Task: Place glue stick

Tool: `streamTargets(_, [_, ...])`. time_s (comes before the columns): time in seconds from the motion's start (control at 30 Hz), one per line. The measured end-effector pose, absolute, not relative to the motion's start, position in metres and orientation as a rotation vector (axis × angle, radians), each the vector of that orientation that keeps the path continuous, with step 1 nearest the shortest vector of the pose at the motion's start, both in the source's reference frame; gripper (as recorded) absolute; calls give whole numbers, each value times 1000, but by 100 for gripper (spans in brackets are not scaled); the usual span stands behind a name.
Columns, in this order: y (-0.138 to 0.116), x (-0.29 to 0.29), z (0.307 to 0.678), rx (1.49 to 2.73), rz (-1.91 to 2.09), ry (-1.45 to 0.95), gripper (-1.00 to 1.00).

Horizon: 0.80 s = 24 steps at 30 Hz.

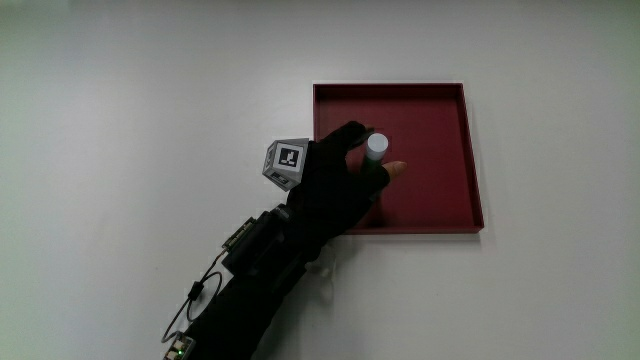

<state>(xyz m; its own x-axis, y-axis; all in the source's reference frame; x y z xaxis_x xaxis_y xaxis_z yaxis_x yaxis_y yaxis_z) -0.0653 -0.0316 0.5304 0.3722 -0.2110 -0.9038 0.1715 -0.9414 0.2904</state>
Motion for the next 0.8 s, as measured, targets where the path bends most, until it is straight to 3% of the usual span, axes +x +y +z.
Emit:
streamTargets(0.37, [-33,-78,509,2270,-1570,39,-100])
streamTargets(0.5, [-41,-90,501,2187,-1634,233,-100])
streamTargets(0.67, [-46,-109,471,1978,-1687,302,-100])
streamTargets(0.8, [-47,-130,449,1942,-1663,312,-100])
